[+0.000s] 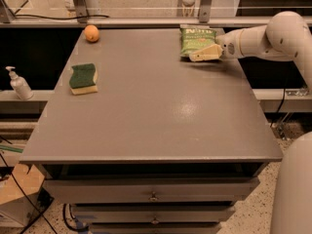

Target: Move green jalapeno chip bag near sponge

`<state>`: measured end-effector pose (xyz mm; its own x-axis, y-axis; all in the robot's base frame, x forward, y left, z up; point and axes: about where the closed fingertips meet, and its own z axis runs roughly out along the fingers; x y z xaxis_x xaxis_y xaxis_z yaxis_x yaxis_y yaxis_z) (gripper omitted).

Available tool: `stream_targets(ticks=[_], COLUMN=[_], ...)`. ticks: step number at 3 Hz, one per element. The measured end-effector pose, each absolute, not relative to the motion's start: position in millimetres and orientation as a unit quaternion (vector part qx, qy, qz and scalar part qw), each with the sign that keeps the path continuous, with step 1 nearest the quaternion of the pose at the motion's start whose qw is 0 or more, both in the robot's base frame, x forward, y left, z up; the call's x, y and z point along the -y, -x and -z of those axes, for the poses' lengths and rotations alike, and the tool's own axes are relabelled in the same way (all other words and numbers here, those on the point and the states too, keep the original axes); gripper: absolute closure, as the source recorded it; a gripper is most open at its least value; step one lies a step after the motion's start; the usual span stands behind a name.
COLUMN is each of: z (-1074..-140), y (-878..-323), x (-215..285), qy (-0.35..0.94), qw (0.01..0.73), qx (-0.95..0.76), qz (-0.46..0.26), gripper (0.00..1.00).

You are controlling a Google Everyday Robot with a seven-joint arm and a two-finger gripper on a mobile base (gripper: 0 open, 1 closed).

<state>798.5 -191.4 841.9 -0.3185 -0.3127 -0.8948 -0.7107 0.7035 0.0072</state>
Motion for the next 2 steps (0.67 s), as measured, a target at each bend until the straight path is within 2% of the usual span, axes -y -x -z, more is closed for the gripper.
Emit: stream_targets(ticks=[2], z=[-839.4], y=[-801.6], x=[191.0], qy=[0.330], qw=[0.479], qx=[-0.786], qz=[-0.208], gripper=[0.64])
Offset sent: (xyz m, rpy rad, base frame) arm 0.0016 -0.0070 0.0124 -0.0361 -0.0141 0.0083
